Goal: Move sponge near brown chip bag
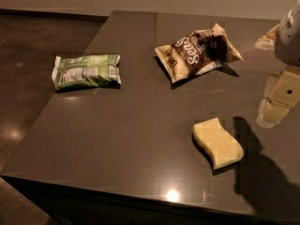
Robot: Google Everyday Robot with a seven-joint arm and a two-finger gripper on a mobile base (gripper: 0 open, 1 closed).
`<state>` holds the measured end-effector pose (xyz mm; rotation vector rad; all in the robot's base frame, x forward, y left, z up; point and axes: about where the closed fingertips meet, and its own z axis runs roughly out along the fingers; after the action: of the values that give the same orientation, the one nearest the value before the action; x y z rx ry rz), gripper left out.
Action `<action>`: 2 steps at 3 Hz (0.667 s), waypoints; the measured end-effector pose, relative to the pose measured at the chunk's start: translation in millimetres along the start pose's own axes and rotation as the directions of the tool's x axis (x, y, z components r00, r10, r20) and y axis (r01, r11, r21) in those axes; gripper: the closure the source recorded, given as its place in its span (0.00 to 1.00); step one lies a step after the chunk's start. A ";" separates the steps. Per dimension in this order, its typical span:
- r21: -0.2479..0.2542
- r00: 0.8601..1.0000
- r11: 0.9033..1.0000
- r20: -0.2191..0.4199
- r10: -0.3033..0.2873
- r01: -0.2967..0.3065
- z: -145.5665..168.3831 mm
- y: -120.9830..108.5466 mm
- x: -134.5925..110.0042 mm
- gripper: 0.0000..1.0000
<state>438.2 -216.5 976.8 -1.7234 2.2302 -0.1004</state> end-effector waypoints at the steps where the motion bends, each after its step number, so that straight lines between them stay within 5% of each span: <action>1: 0.000 1.000 1.000 0.000 0.000 0.000 0.0 0.0 0.0 0.00; 2: -0.013 0.999 0.999 -0.019 0.035 -0.035 0.1 5.3 -3.3 0.00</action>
Offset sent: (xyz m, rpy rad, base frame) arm -0.0154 0.0144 -0.0080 -0.0165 0.1051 -0.1168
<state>434.1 -211.9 976.0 -1.6964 2.2789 -0.0940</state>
